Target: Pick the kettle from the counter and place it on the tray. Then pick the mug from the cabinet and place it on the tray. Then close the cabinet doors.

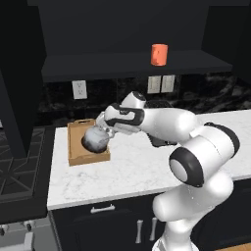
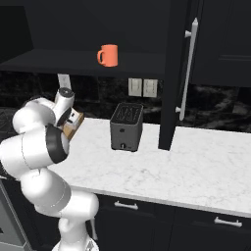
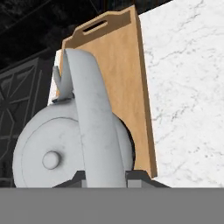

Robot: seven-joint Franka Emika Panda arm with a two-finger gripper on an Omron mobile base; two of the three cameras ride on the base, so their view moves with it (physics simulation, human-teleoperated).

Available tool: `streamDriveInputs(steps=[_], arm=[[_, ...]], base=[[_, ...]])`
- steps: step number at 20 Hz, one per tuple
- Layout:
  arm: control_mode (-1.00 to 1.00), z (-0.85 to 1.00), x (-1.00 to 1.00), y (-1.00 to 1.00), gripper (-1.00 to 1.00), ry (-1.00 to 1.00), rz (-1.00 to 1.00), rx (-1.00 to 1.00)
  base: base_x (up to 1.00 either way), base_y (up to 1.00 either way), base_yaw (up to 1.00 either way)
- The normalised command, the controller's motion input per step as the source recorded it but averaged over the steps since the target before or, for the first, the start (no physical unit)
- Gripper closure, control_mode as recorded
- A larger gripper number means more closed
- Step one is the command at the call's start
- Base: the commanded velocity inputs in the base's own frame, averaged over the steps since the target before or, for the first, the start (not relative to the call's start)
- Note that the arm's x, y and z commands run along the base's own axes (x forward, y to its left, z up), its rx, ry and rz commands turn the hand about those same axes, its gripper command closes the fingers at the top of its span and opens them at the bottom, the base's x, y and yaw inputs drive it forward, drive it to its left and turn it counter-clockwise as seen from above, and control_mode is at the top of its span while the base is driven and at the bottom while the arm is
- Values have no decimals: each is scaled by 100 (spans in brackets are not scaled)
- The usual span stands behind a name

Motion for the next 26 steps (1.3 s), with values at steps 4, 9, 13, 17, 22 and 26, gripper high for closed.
streamDriveInputs(steps=[4, 9, 13, 17, 22, 26], arm=[[-100, 0, 34, 45, 100, -1, -19, 0], [-100, 0, 30, 37, 100, -3, -19, 0], [-100, 0, 37, 35, 100, -2, -19, 1], [-100, 0, 40, 23, 100, -1, -20, 1], [-100, 10, 34, 1, 100, 3, -19, 0], [-100, 1, 38, 3, 100, 7, -14, 0]], base=[[0, 0, 0], [0, 0, 0], [0, 0, 0], [0, 0, 0], [0, 0, 0], [0, 0, 0]])
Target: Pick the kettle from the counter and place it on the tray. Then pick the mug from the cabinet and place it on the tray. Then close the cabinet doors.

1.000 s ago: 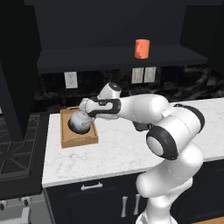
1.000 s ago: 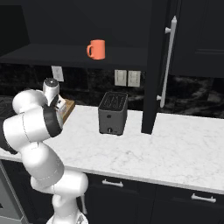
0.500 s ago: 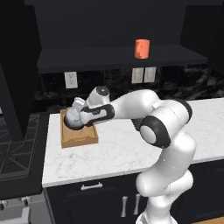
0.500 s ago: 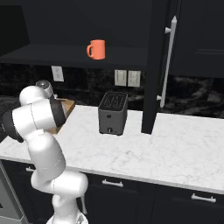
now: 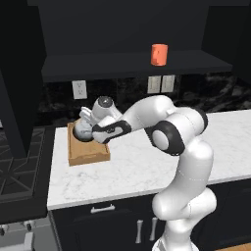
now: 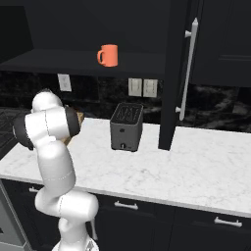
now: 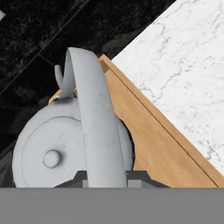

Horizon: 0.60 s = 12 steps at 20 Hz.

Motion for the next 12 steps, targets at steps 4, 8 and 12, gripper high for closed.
streamDriveInputs(steps=[4, 8, 12], arm=[[-100, 0, 38, 5, 100, 7, -7, 0], [-100, 0, 40, 0, 100, 8, -4, 0], [-100, 0, 52, 0, 100, 9, -1, 0]], base=[[0, 0, 0], [0, 0, 0], [0, 0, 0]])
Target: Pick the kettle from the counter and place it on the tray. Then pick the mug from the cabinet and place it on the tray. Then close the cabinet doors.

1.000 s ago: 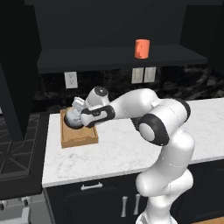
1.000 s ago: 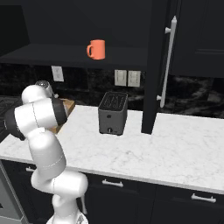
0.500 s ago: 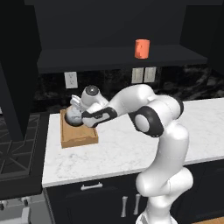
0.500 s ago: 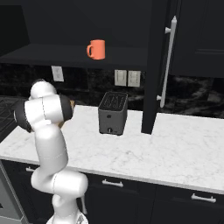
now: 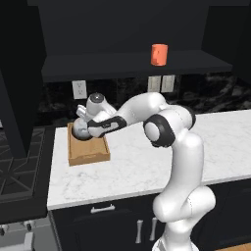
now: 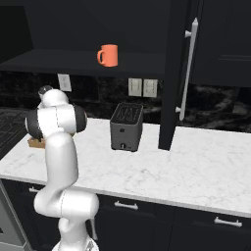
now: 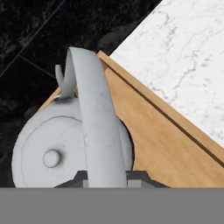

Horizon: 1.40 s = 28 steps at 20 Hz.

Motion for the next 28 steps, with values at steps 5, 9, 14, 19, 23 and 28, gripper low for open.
streamDriveInputs(steps=[5, 9, 14, 19, 23, 28], arm=[[-100, -1, 56, 2, 100, 8, 0, 0], [-100, -5, 49, 0, 100, 8, 0, 0], [-100, -12, 38, 1, 100, 10, 0, 0], [-100, -22, 11, 1, 100, 6, 0, 0], [-100, -16, -26, 0, 100, -1, 0, 0], [-100, -10, -38, 0, 100, -3, 0, 0]], base=[[0, 0, 0], [0, 0, 0], [0, 0, 0], [0, 0, 0], [0, 0, 0], [0, 0, 0]])
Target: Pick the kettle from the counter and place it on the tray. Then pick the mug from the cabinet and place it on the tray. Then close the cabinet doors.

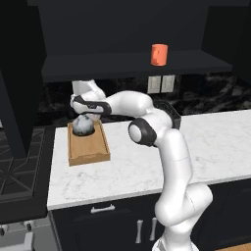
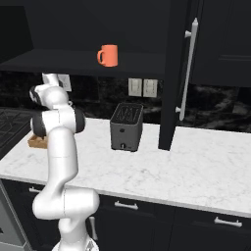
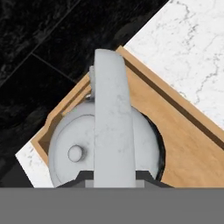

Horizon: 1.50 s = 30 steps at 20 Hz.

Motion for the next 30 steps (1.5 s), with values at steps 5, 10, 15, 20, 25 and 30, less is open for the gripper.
streamDriveInputs(steps=[5, 10, 15, 20, 25, 30], arm=[[-100, -7, -11, 0, 100, -9, 0, 0], [-100, -23, 0, -15, 100, -19, 1, 0], [-100, -32, -3, -9, 100, -11, 0, 1], [-100, -24, -10, -1, -100, -1, 0, 2], [-100, -9, -11, -12, -100, -1, 0, 6], [-100, 0, -14, -10, -100, 0, 0, 5]], base=[[0, 0, 0], [0, 0, 0], [0, 0, 0], [0, 0, 0], [0, 0, 0], [0, 0, 0]])
